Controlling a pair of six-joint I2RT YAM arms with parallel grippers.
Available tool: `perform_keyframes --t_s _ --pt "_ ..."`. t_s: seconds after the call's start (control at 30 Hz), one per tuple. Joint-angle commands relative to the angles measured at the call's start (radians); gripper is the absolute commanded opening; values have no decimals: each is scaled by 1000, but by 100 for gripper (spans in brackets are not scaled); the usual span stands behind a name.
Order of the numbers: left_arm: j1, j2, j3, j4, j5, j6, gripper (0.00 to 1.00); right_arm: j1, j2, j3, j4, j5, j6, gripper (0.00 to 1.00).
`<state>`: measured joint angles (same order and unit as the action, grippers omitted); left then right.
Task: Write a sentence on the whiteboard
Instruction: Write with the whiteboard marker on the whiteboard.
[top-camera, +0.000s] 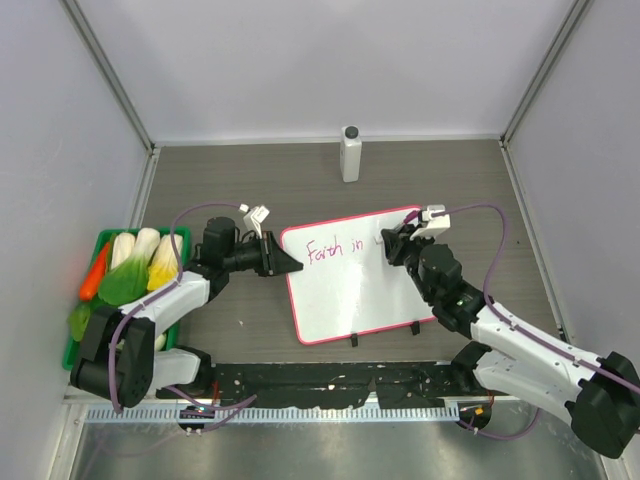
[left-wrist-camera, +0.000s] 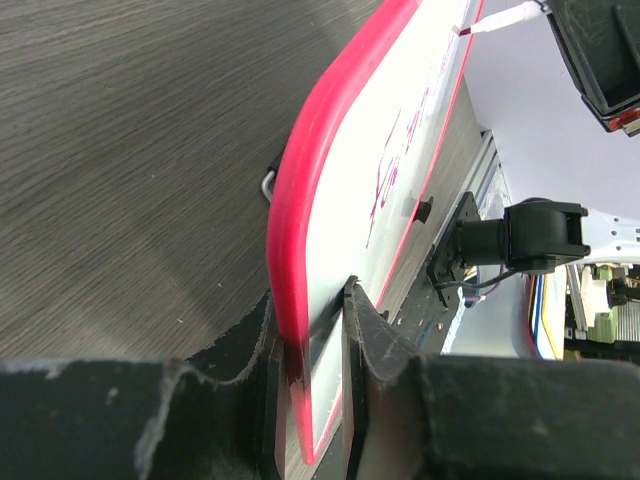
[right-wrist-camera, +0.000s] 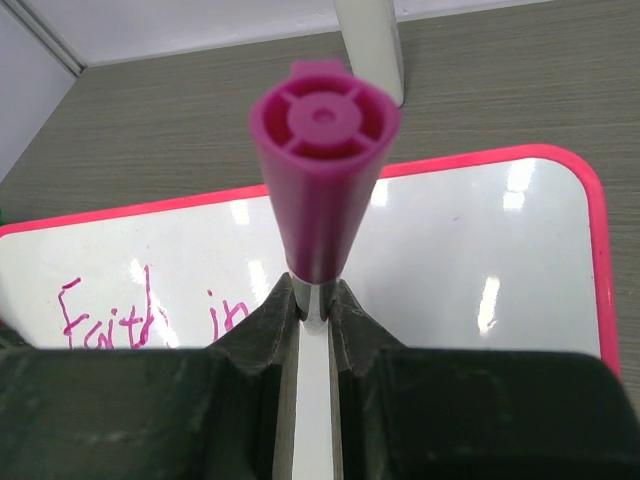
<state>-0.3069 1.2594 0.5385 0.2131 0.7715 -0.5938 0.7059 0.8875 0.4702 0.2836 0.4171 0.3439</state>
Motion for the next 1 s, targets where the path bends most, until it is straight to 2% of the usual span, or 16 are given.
perform_keyframes --t_s 0.0,0.33,0.97 --pt "40 32 -23 -35 -311 178 0 4 -25 -24 -29 15 7 1" --pt "40 32 -23 -34 -310 178 0 6 -74 22 -14 40 7 1" --pt "38 38 -25 -27 -301 180 0 6 -24 54 57 78 9 1"
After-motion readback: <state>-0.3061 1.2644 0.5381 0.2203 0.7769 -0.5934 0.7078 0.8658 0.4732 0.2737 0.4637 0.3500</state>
